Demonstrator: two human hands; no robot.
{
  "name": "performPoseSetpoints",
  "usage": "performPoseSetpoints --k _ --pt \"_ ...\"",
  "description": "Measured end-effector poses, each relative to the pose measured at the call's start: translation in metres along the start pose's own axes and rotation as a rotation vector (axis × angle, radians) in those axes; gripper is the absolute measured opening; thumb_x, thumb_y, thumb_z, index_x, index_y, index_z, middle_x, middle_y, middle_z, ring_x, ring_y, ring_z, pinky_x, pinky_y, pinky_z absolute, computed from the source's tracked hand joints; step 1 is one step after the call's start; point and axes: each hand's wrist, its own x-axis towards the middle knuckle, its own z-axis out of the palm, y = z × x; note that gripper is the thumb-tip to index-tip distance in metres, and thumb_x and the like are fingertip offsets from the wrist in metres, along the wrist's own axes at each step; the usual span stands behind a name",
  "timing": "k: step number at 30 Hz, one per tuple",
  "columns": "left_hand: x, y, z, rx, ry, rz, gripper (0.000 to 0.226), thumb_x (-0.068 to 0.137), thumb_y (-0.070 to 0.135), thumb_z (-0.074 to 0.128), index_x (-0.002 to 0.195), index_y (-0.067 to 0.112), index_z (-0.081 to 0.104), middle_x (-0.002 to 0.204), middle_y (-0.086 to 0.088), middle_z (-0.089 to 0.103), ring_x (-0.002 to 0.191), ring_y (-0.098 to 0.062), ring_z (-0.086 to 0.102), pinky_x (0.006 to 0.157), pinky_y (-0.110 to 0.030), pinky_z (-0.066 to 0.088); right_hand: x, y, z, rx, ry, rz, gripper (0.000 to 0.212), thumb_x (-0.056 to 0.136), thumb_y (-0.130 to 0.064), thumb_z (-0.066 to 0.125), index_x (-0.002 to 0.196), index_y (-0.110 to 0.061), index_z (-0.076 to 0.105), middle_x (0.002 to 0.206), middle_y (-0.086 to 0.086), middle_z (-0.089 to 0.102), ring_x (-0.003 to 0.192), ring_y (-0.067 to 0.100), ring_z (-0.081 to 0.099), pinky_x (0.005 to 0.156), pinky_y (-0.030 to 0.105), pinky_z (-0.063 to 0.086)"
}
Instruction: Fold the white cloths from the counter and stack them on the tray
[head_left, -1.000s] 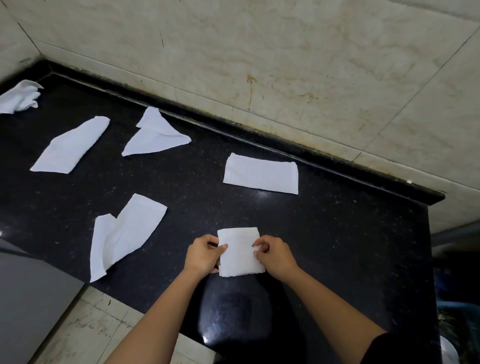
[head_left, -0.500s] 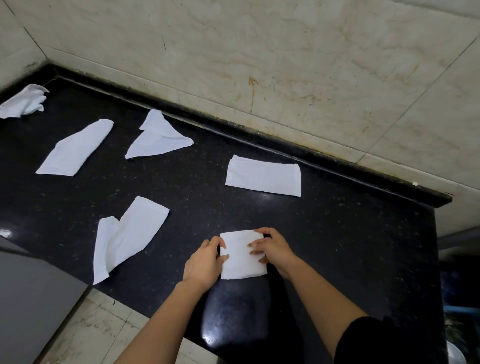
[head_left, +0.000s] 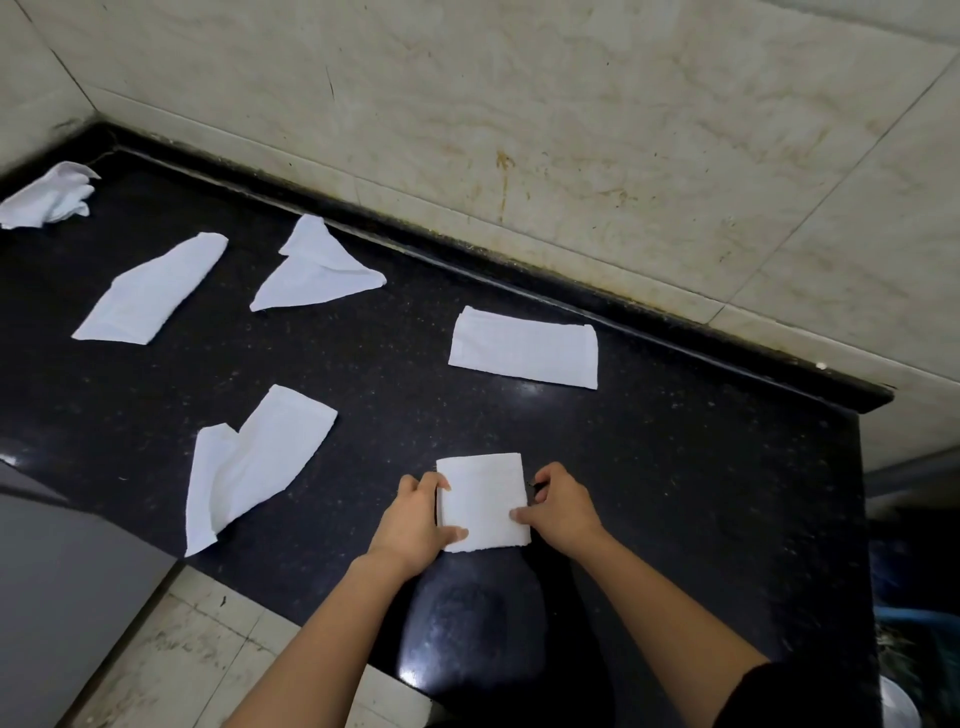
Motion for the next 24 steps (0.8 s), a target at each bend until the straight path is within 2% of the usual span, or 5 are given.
performPoseSetpoints --k 8,12,16,20,24 --pt "-0.013 -0.004 0.008 -0.098 0.058 0.005 0.064 0.081 0.023 0.075 0.136 0.028 0.043 0.113 0.002 0.045 0.091 -0.014 0.054 0.082 -0.022 0.044 -0.003 -0.004 0.019 0.176 0.046 0.123 0.019 0.082 -0.019 0.072 0.077 -0.011 0.056 0.087 0.004 0.063 0.078 0.016 0.058 0.065 0.026 0.045" --pt "-0.014 -0.003 0.01 -0.244 0.145 -0.036 0.059 0.08 0.023 0.075 0.132 0.023 0.046 0.103 -0.003 0.055 0.088 -0.013 0.054 0.076 -0.022 0.041 -0.012 -0.014 0.015 0.199 -0.012 0.036 0.014 0.088 -0.013 0.066 0.093 -0.003 0.057 0.099 0.014 0.067 0.075 0.025 0.067 0.062 0.033 0.059" --pt "-0.01 0.002 0.014 -0.617 0.2 -0.241 0.054 0.088 0.04 0.064 0.129 0.009 0.047 0.092 -0.006 0.066 0.085 -0.021 0.067 0.085 -0.042 0.055 -0.024 -0.026 -0.001 0.275 -0.044 -0.055 0.018 0.091 -0.007 0.063 0.108 -0.005 0.06 0.106 0.017 0.067 0.07 0.025 0.068 0.055 0.033 0.06" --pt "-0.014 0.034 0.01 -0.791 -0.025 -0.299 0.051 0.093 0.054 0.048 0.092 0.004 0.062 0.091 -0.013 0.071 0.082 -0.023 0.069 0.079 -0.039 0.059 -0.042 -0.038 -0.03 0.371 -0.02 -0.09 0.019 0.091 -0.007 0.063 0.11 -0.01 0.063 0.1 0.013 0.068 0.074 0.024 0.069 0.051 0.027 0.056" --pt "-0.015 0.069 0.015 -1.142 -0.415 -0.313 0.065 0.092 0.058 0.047 0.11 -0.001 0.066 0.108 -0.02 0.071 0.098 -0.03 0.07 0.08 -0.037 0.058 -0.066 -0.035 -0.068 0.404 0.052 -0.117 0.021 0.09 -0.005 0.063 0.111 -0.008 0.064 0.094 0.013 0.069 0.075 0.025 0.07 0.053 0.031 0.059"
